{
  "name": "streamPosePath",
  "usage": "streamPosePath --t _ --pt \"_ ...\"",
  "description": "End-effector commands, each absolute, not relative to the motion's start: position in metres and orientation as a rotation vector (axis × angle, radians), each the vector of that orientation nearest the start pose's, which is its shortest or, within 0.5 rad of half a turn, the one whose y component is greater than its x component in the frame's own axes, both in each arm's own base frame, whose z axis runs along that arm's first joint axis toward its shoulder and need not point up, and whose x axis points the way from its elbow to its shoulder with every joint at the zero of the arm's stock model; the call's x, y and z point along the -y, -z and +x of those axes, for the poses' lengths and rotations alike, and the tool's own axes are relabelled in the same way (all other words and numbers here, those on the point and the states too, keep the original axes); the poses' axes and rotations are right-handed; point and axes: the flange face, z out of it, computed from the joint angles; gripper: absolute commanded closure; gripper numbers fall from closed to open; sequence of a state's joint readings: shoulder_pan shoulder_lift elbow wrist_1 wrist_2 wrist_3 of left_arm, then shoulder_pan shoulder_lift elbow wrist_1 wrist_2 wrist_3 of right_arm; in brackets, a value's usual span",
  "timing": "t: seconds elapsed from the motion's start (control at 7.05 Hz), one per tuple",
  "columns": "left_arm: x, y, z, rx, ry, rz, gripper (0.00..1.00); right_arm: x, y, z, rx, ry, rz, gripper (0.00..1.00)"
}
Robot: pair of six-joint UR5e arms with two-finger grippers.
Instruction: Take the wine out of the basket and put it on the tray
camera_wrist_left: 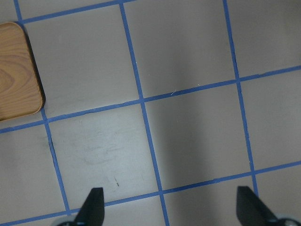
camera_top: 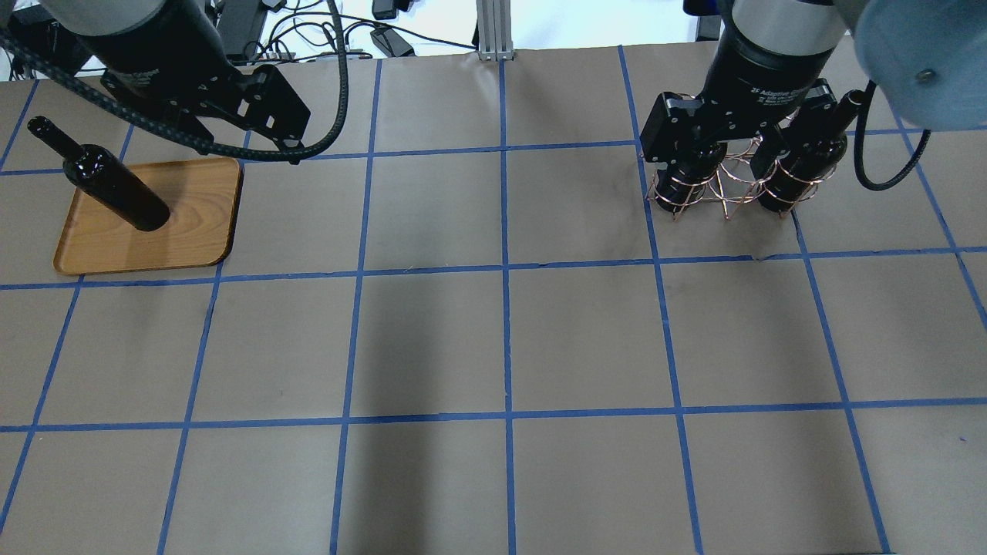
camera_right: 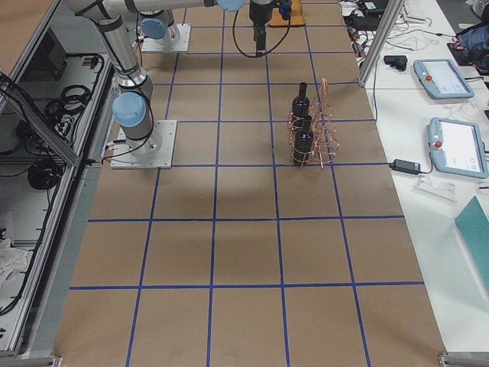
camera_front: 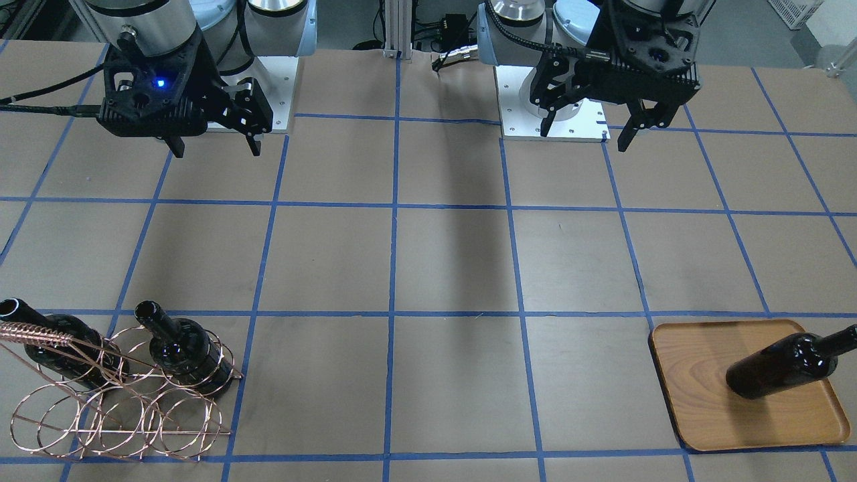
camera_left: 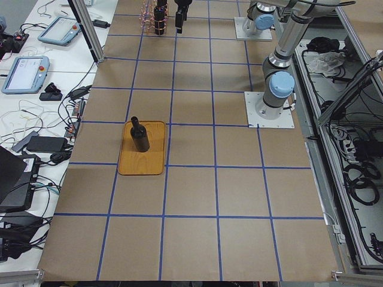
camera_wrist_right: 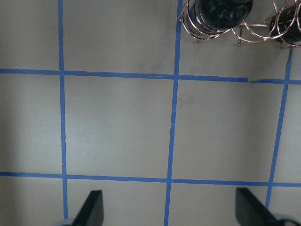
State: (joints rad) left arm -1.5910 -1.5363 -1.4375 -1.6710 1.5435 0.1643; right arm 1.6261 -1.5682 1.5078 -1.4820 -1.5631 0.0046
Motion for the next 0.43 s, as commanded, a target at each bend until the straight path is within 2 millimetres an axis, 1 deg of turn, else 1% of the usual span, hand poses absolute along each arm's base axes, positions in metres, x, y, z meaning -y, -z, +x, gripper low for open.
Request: streamPosePath --t 0.0,0.28 --pt "0.472 -0.563 -0.142 -3.149 0.115 0.280 0.00 0.480 -0.512 0.161 -3.135 -0.032 -0.086 0.00" --pt "0.476 -0.565 -0.129 -3.152 0.132 0.237 0.00 0.481 -0.513 0.161 -3.133 -0.017 -0.091 0.00"
